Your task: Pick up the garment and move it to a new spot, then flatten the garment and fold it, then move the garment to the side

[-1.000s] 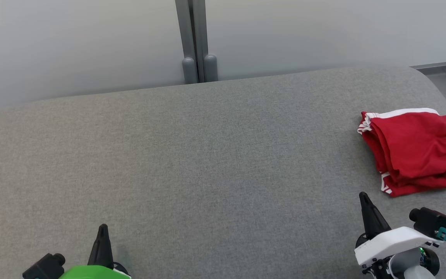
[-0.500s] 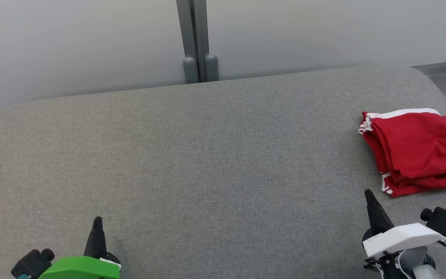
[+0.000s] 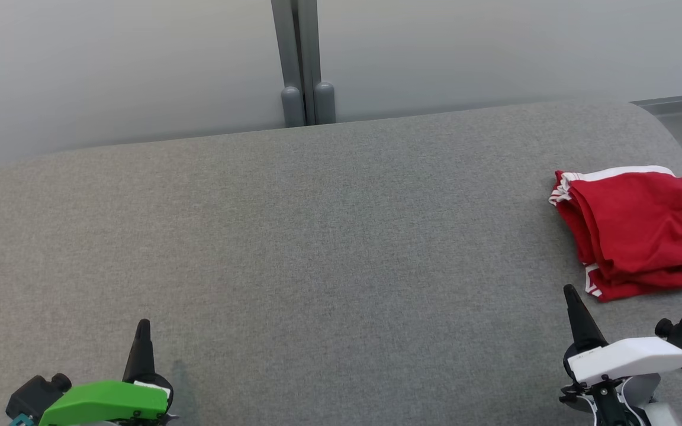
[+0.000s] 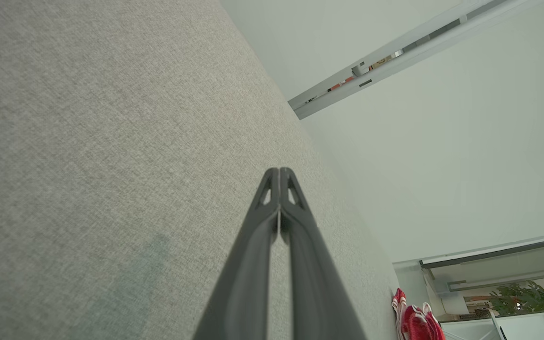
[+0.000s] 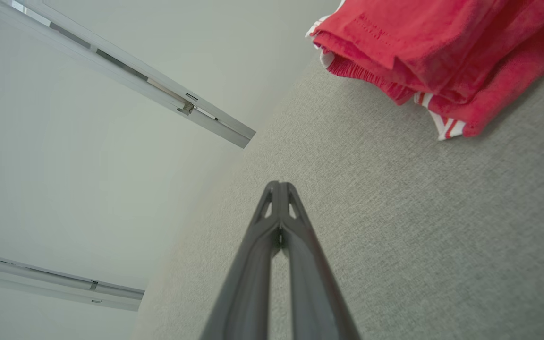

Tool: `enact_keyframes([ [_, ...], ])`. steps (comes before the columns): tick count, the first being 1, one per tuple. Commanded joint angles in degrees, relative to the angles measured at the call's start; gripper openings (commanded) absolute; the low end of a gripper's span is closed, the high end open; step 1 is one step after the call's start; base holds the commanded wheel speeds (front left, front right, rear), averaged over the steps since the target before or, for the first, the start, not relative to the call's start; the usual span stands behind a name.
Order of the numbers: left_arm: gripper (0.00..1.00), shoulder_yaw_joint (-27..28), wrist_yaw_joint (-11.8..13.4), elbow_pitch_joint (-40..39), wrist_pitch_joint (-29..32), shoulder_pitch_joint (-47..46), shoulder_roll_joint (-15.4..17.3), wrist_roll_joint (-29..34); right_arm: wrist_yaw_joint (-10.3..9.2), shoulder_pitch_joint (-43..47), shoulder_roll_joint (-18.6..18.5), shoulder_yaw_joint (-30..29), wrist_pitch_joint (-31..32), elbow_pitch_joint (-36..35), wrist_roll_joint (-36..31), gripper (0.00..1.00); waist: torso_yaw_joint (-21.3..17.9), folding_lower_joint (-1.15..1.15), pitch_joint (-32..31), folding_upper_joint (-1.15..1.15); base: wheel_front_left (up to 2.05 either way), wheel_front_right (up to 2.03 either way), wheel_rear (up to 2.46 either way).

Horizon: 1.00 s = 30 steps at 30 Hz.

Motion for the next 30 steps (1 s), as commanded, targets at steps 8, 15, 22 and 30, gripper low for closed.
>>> enact_keyframes([
  [8, 0.00, 1.20, -0.46, -0.87, 1.56, -2.14, 0.33, -5.07, -0.03, -1.29, -0.34, -0.80, 1.59, -1.35, 6.04, 0.00, 0.10, 0.00, 0.02, 0.00, 0.00, 0.00, 0.00],
  [15, 0.00, 1.86, -0.68, -1.02, 2.64, -2.75, 0.35, -8.38, -0.03, -1.36, -0.37, -1.25, 2.61, -1.75, 10.00, 0.00, 0.18, 0.00, 0.04, 0.00, 0.00, 0.00, 0.00],
  [22, 0.00, 2.44, -0.84, -1.17, 3.64, -3.19, 0.37, -11.62, -0.04, -1.44, -0.40, -1.63, 3.65, -2.10, 13.85, 0.00, 0.26, 0.00, 0.07, 0.00, 0.00, 0.00, 0.00],
  [30, 0.00, 3.10, -0.99, -1.33, 4.72, -3.79, 0.38, -15.05, -0.04, -1.52, -0.43, -2.08, 4.67, -2.48, 17.91, 0.00, 0.35, 0.00, 0.09, 0.00, 0.00, 0.00, 0.00],
])
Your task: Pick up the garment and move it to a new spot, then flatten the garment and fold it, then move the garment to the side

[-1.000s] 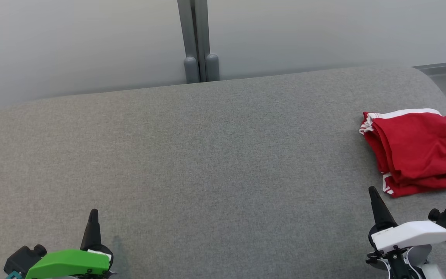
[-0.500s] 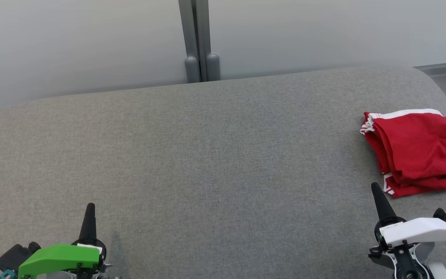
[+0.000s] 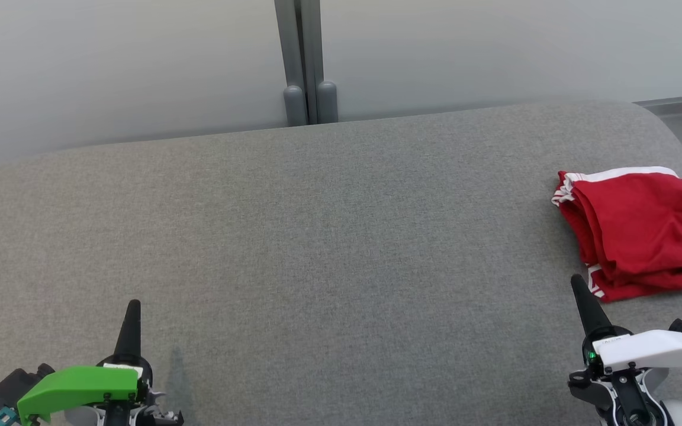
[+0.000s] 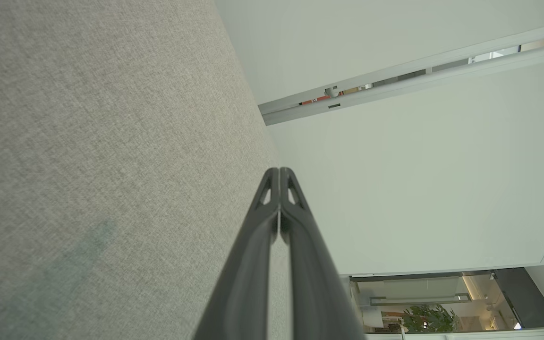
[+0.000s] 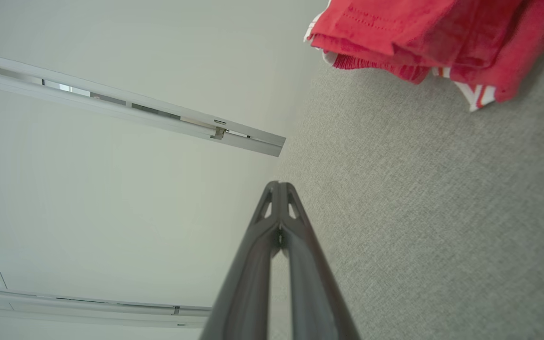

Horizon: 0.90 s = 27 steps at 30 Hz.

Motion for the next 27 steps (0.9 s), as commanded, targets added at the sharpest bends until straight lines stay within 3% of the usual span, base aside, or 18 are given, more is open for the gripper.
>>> enact_keyframes([
  [1, 0.00, 0.42, -0.35, -0.50, 0.33, -1.38, 0.36, -1.27, -0.04, -0.95, -0.31, -0.29, 0.35, -0.72, 1.41, 0.00, 0.02, 0.00, 0.00, 0.00, 0.00, 0.00, 0.00],
  [27, 0.00, 2.41, -0.89, -0.97, 3.67, -2.97, 0.40, -11.50, -0.04, -1.05, -0.41, -1.60, 3.62, -1.81, 13.71, 0.00, 0.35, 0.00, 0.09, 0.00, 0.00, 0.00, 0.00],
])
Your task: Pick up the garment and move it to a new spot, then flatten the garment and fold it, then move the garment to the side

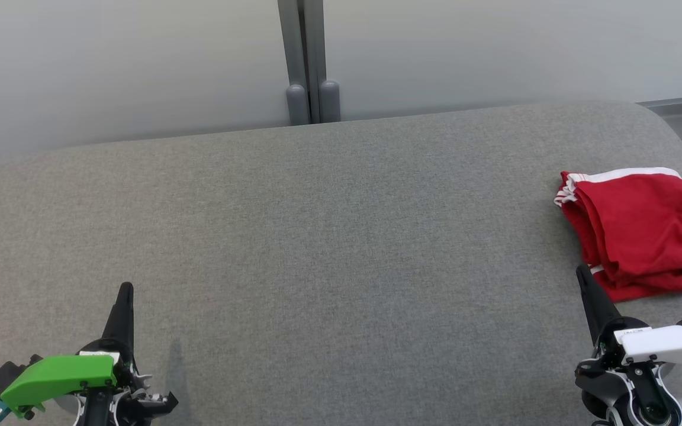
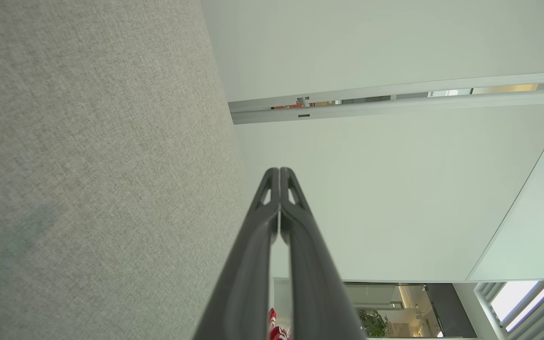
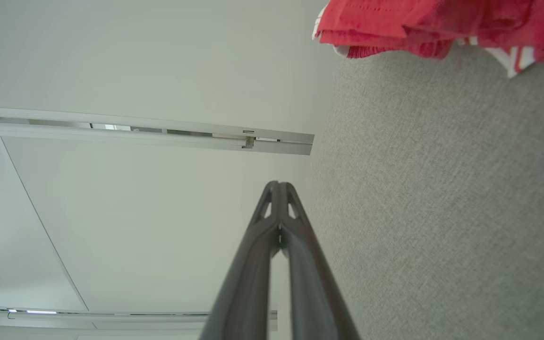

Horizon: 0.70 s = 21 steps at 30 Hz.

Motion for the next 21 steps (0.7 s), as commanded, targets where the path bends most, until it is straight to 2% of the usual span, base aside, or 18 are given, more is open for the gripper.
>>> enact_keyframes([
  [1, 0.00, 0.42, -0.37, -0.35, 0.37, -1.06, 0.39, -1.12, -0.03, -0.62, -0.33, -0.26, 0.50, -0.46, 1.38, 0.00, 0.02, 0.00, 0.00, 0.00, 0.00, 0.00, 0.00],
  [13, 0.00, 1.07, -0.57, -0.48, 1.55, -1.69, 0.41, -4.64, -0.03, -0.66, -0.37, -0.72, 1.58, -0.86, 5.61, 0.00, 0.16, 0.00, 0.04, 0.00, 0.00, 0.00, 0.00],
  [21, 0.00, 1.05, -0.56, -0.43, 1.55, -1.45, 0.39, -4.52, -0.02, -0.65, -0.37, -0.69, 1.58, -0.83, 5.43, 0.00, 0.16, 0.00, 0.04, 0.00, 0.00, 0.00, 0.00],
])
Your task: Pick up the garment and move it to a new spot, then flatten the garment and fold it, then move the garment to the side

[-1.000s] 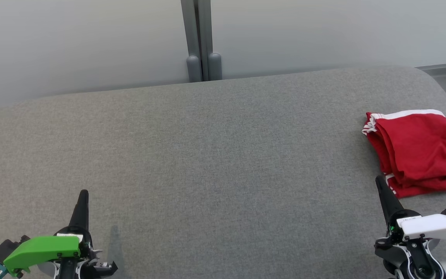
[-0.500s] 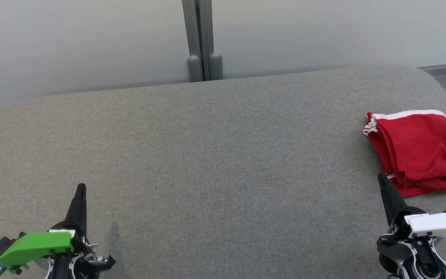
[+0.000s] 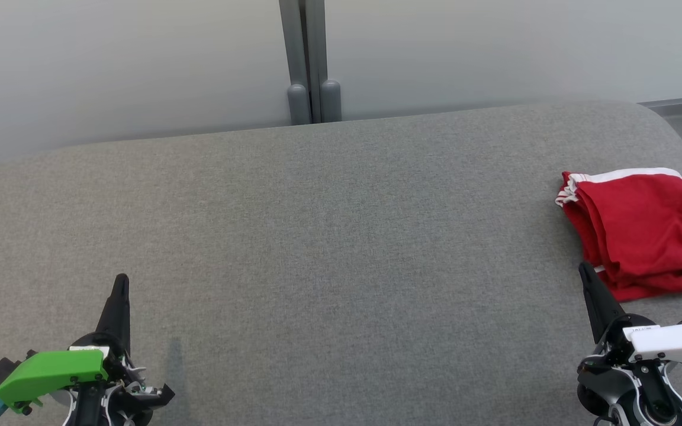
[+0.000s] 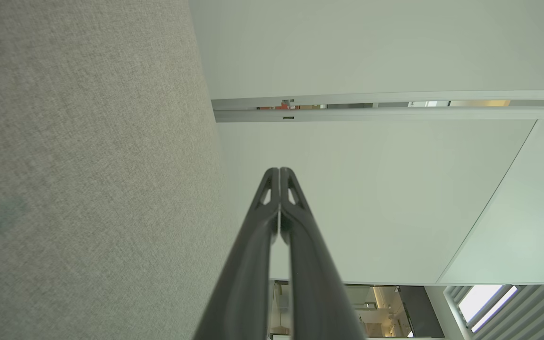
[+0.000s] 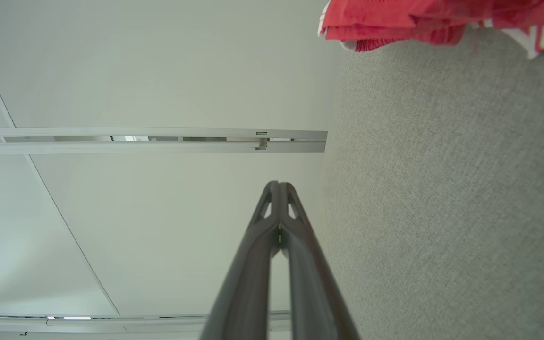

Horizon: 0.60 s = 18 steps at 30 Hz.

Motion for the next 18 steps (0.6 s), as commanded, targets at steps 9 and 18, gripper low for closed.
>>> enact_keyframes([
  [9, 0.00, 0.17, -0.35, -0.04, 0.24, -0.46, 0.35, -0.18, 0.00, -0.48, -0.33, -0.13, 0.17, -0.27, 0.19, 0.00, 0.00, 0.00, 0.00, 0.00, 0.00, 0.00, 0.00],
  [18, 0.00, 0.18, -0.35, -0.05, 0.25, -0.46, 0.34, -0.17, 0.00, -0.48, -0.33, -0.13, 0.17, -0.27, 0.19, 0.00, 0.00, 0.00, 0.00, 0.00, 0.00, 0.00, 0.00],
])
